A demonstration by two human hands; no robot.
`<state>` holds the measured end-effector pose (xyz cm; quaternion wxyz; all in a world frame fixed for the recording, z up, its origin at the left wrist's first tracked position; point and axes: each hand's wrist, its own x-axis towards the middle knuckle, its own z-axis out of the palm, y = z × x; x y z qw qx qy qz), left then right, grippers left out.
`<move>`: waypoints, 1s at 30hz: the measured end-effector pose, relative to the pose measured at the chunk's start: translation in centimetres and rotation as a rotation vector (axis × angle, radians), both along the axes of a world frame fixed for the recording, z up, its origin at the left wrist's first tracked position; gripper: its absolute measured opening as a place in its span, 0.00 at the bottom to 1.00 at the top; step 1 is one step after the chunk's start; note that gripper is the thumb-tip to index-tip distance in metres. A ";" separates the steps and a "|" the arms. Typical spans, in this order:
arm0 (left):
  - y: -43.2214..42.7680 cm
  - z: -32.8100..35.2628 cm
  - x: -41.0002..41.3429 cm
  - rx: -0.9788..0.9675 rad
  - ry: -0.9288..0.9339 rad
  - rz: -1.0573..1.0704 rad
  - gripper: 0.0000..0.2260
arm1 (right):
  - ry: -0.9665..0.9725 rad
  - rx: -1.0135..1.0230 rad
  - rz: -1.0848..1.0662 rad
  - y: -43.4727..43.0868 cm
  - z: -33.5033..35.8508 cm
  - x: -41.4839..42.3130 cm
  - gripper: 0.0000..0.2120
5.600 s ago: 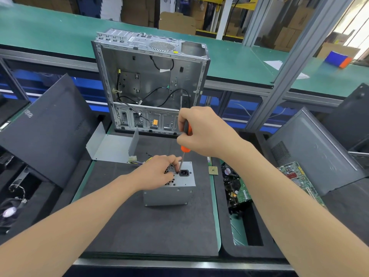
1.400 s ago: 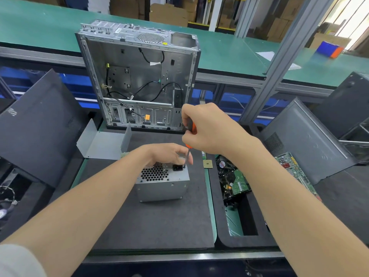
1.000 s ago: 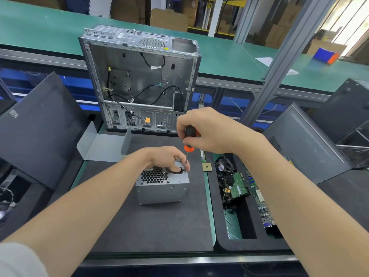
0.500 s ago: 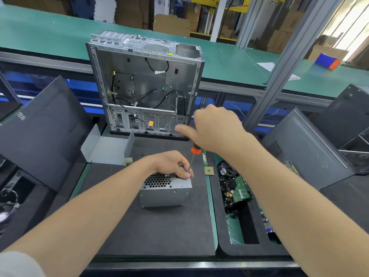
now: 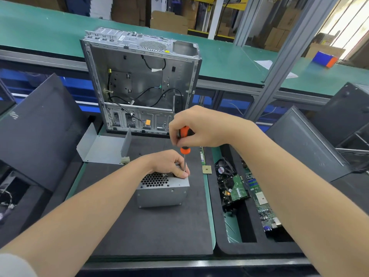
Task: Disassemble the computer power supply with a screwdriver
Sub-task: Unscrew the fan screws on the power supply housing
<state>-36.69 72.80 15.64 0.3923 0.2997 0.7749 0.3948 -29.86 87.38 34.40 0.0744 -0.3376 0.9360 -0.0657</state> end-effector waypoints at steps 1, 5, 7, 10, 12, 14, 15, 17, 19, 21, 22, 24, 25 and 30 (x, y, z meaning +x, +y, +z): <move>0.0 0.0 0.0 0.004 0.003 -0.004 0.10 | -0.007 -0.014 0.040 0.2 -0.1 0.1 0.05; 0.1 0.2 0.1 -0.010 0.024 0.002 0.11 | -0.022 -0.027 0.062 0.4 0.3 0.4 0.11; 0.1 0.2 0.1 -0.024 0.038 0.002 0.09 | 0.032 -0.008 -0.036 0.0 0.2 0.9 0.13; 0.2 0.2 0.2 -0.044 0.047 -0.004 0.06 | 0.313 0.220 -0.427 -1.3 -0.6 1.8 0.28; 0.2 0.3 0.3 -0.056 0.060 -0.034 0.07 | 0.380 0.312 -0.655 -2.4 -1.0 2.2 0.34; 0.2 0.6 0.5 -0.054 0.054 -0.053 0.06 | 0.349 0.271 -0.697 -2.5 -1.5 2.0 0.28; 0.1 0.8 0.6 -0.051 0.059 -0.056 0.08 | 0.328 0.235 -0.654 -2.3 -1.6 1.9 0.23; -0.2 1.0 0.6 -0.032 0.053 -0.061 0.07 | 0.196 0.127 -0.488 -1.8 -1.2 1.9 0.15; -0.5 1.1 0.7 -0.023 0.033 -0.053 0.06 | 0.041 0.055 -0.288 -1.1 0.0 2.2 0.09; -0.6 1.2 0.7 -0.024 0.029 -0.047 0.08 | -0.005 0.065 -0.165 -0.3 0.7 2.1 0.04; -0.6 1.2 0.6 -0.022 0.020 -0.048 0.09 | -0.014 0.088 -0.135 0.2 1.1 1.9 0.03; -0.6 1.2 0.5 -0.019 -0.015 -0.030 0.09 | -0.047 0.134 -0.113 1.3 1.6 1.6 0.07; -0.6 1.2 0.4 -0.019 -0.025 -0.013 0.10 | -0.058 0.141 -0.114 1.7 1.8 1.6 0.09; -0.4 1.7 0.6 -0.058 -0.018 0.008 0.10 | -0.067 0.102 -0.107 1.7 1.9 2.2 0.09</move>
